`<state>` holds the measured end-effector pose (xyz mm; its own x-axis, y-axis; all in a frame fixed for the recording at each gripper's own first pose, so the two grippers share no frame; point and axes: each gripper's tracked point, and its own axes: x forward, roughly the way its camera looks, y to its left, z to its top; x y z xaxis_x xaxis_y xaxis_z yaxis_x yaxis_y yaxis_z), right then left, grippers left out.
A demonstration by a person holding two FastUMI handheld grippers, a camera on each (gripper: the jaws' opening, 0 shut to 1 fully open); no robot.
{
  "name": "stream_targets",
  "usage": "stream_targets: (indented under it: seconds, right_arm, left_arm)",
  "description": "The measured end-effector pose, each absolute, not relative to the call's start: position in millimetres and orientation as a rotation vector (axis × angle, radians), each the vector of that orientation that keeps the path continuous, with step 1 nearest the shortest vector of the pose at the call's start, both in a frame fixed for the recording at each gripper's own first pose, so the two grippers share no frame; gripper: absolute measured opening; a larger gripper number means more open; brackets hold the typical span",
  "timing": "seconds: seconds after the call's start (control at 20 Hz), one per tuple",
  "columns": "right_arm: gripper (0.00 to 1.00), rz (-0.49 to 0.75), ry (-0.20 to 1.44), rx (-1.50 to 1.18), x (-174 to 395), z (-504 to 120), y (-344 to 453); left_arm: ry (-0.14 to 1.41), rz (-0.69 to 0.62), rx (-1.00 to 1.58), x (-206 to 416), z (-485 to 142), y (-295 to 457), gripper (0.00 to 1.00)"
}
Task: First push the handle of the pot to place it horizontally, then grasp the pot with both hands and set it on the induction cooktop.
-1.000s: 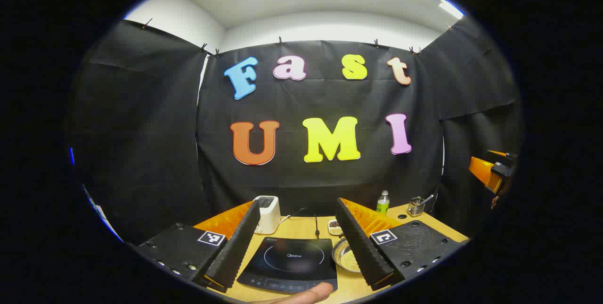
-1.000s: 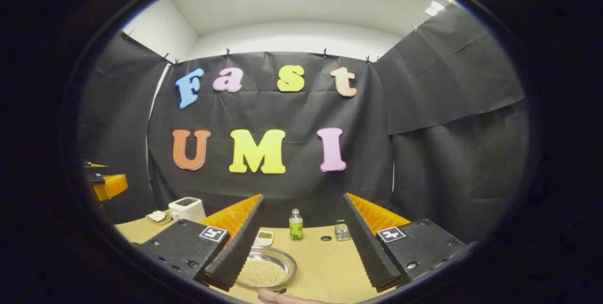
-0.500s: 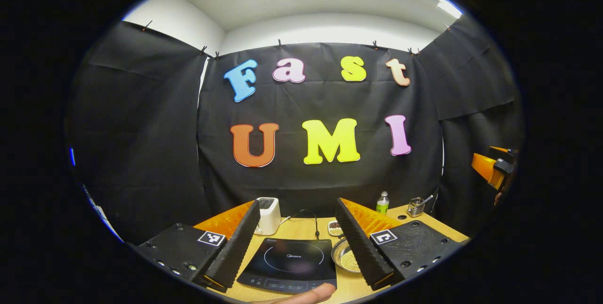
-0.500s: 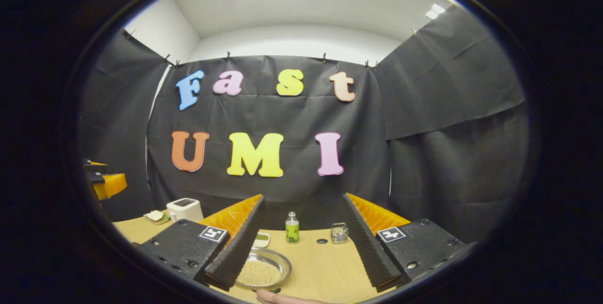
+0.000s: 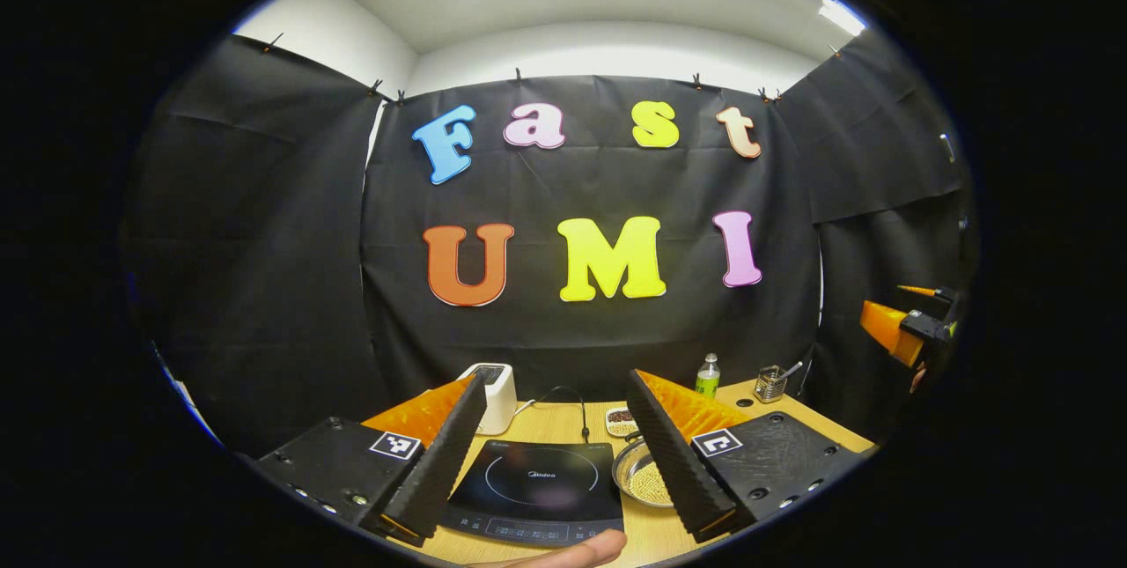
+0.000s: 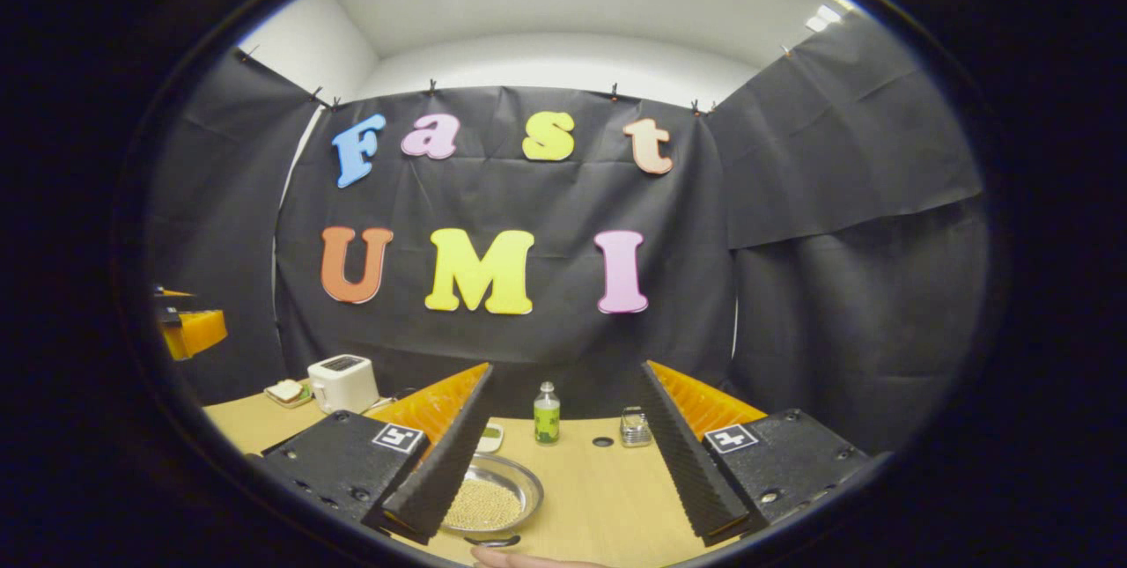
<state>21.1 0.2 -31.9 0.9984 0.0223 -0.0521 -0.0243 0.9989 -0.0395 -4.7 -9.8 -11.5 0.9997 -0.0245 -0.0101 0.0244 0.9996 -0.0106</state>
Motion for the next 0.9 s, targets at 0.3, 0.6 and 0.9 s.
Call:
stream_targets:
  seconds: [0.3, 0.6, 0.9]
  right_arm:
    - [0.82, 0.167, 0.268, 0.003, 43.8, -114.4, 41.5]
    - [0.05, 0.334, 0.525, 0.034, 43.9, -194.7, 81.7]
    - [0.04, 0.393, 0.729, -0.032, 23.7, -265.4, 97.6]
  left_arm:
    - [-0.011, -0.066, -0.018, -22.2, -8.0, -20.7, 0.96]
    - [-0.044, -0.067, -0.007, -36.3, -3.6, -21.6, 0.96]
    - [-0.061, -0.06, 0.001, -46.9, -1.5, -19.5, 0.96]
